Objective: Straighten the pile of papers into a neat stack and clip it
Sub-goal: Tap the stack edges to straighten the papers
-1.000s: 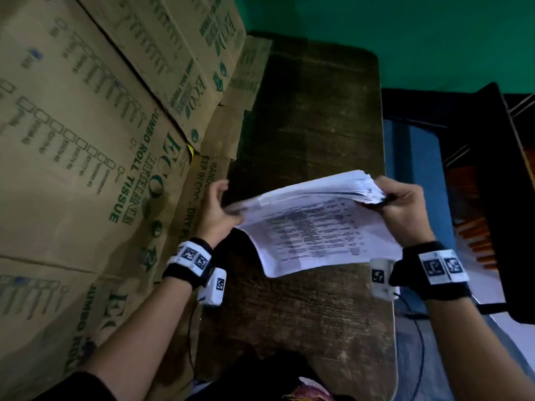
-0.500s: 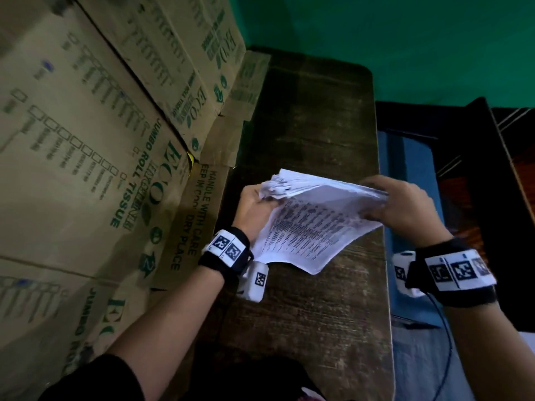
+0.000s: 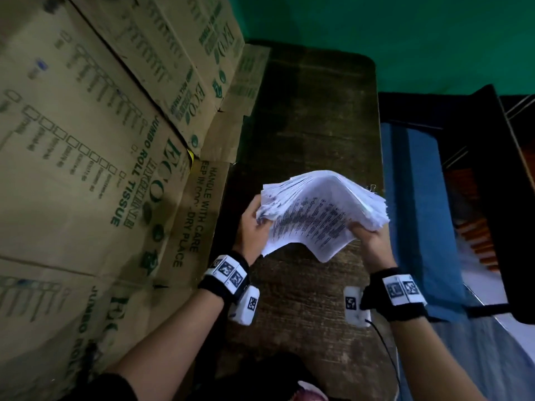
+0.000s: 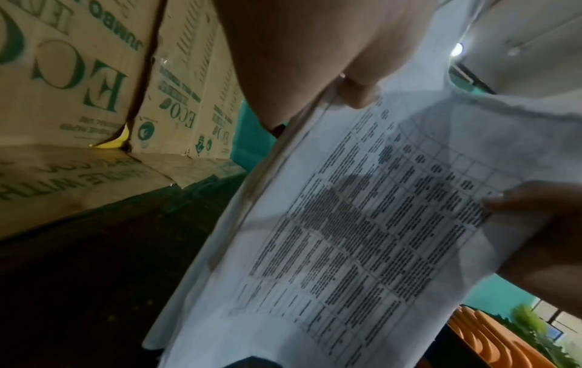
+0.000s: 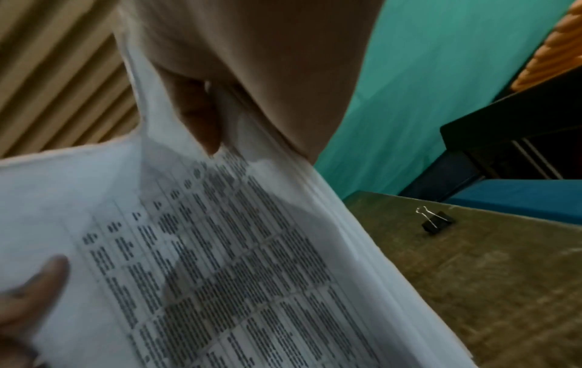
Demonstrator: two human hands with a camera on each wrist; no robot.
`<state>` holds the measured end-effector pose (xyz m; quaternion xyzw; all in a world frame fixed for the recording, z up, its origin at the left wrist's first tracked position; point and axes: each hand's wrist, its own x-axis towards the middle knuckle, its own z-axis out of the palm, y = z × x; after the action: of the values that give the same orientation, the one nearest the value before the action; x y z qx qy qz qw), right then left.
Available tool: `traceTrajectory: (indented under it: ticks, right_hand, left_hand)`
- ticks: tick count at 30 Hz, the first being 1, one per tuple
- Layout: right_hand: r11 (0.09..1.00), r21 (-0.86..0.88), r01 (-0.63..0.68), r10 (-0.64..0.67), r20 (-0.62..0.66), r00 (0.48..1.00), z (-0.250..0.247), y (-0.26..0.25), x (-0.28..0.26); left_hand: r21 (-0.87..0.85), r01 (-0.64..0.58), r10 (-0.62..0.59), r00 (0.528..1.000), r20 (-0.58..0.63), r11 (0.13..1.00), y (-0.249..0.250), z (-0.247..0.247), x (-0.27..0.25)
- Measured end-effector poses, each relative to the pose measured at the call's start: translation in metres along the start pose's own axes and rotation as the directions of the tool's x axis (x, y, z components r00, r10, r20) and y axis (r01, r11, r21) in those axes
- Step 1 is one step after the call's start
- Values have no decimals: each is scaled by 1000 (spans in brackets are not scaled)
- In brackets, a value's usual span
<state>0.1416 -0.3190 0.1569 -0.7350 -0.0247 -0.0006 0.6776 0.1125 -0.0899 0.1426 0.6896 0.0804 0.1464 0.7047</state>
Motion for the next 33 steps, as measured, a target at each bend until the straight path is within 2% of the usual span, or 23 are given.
traceTrajectory:
  ticks: [4, 7, 10, 12, 15, 18, 21, 23, 26, 29, 33]
  right_hand:
    - [1000, -19, 23, -25, -89, 996, -9, 7, 4]
    - [997, -49, 57, -61, -74, 995, 1, 2, 6]
    - [997, -32, 66, -68, -84, 994, -8, 5, 15]
    - [997, -68, 25, -29, -55, 998, -12, 11, 19]
    - [995, -96, -19, 16, -33, 999, -9, 15, 18]
    - [997, -71, -11, 7, -62, 998, -15, 16, 23]
    - [998, -30, -64, 63, -33, 997, -5, 17, 20]
    - [999, -26, -40, 39, -36, 999, -5, 17, 20]
    - [999, -45, -16, 14, -52, 999, -13, 17, 26]
    - [999, -50, 3, -6, -55, 998, 2, 13, 25]
    - [999, -3, 47, -47, -160, 986, 10, 4, 29]
  left_hand:
    - [28, -33, 32, 997, 63, 999, -6, -13, 13]
    - [-50, 35, -30, 995, 97, 998, -5, -12, 21]
    - [-94, 62, -55, 996, 74, 994, -6, -16, 26]
    - [-51, 65, -60, 993, 103, 997, -9, -16, 28]
    - [-52, 151, -143, 980, 138, 987, -12, -13, 29]
    - [-68, 121, -112, 985, 131, 990, -15, -18, 33]
    - [-75, 194, -174, 962, 209, 978, -17, -10, 32]
    - [-103, 184, -165, 972, 165, 978, -18, -9, 33]
    - [-109, 92, -78, 989, 125, 990, -20, -15, 37]
    - [-22, 135, -132, 985, 107, 991, -16, 1, 37]
    - [58, 21, -19, 999, -25, 998, -8, 4, 39]
